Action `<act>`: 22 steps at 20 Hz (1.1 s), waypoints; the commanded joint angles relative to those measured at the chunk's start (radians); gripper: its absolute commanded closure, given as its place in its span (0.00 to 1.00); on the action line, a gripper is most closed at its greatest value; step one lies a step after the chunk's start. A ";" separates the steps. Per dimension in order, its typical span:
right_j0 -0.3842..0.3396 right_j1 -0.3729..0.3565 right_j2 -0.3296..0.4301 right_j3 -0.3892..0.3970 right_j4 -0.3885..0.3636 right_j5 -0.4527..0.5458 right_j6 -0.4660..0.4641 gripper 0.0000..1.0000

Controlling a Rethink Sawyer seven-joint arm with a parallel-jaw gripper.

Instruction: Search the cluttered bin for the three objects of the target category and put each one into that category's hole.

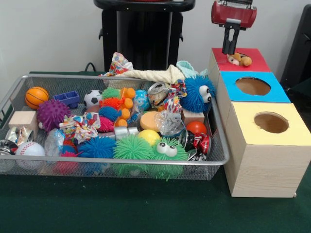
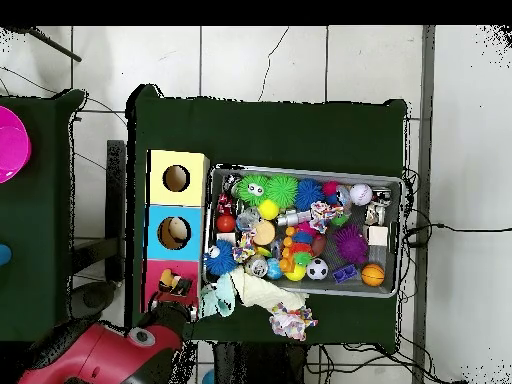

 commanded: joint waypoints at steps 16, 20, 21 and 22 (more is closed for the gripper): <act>-0.034 0.079 0.045 -0.109 0.125 -0.179 0.327 1.00; -0.045 0.090 0.057 -0.125 0.121 -0.165 0.325 1.00; -0.046 0.088 0.065 -0.124 0.120 -0.155 0.325 1.00; -0.043 0.083 0.079 -0.122 0.118 -0.139 0.324 1.00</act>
